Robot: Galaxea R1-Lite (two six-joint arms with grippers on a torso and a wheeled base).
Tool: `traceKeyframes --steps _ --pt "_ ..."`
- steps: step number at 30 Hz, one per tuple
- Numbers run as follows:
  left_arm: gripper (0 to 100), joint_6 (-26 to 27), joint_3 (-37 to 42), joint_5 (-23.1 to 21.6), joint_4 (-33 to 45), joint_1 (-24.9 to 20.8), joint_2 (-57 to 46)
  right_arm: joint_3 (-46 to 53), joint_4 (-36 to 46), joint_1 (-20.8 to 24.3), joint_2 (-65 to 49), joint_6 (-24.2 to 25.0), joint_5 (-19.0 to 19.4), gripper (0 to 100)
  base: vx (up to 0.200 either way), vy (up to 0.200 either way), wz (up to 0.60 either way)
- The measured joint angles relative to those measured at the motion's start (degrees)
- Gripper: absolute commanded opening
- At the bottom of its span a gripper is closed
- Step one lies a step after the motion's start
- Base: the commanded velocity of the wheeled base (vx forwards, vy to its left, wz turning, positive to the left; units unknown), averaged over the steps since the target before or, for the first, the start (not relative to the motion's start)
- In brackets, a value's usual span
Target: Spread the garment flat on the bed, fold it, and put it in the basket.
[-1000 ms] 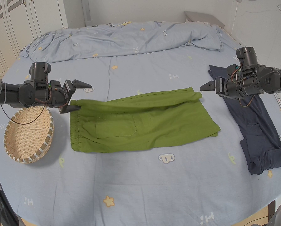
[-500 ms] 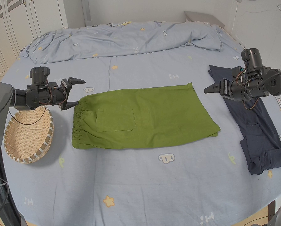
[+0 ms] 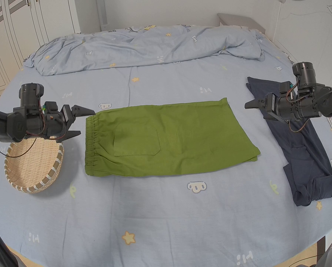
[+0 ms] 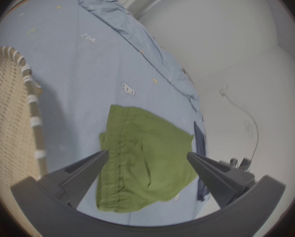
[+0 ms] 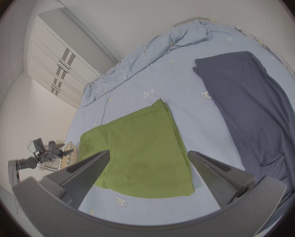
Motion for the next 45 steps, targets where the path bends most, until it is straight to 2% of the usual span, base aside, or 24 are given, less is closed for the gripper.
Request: traceKeyframes --steps 2,6,10,21,45 --pt "100 4.4 4.3 0.8 0.0 -0.1 -2.0 1.8 -2.4 -1.0 0.1 0.5 1.5 100 0.0 0.0 0.0" --pt "100 6.7 8.5 1.7 0.0 -0.6 -3.3 5.0 -4.4 -1.9 0.3 1.1 2.8 100 0.0 0.0 0.0" --pt "100 7.2 9.3 2.1 -0.1 -1.4 -2.6 6.2 -4.6 -2.1 0.4 1.1 3.0 100 0.0 0.0 0.0" --pt "100 6.5 4.1 5.6 -0.1 -3.7 4.5 6.8 -4.7 -1.9 0.5 1.1 3.0 100 0.0 0.0 0.0" --pt "100 3.8 -3.9 5.5 -0.1 -3.5 11.9 7.0 -4.8 -0.7 1.0 1.0 2.7 100 0.0 0.0 0.0"
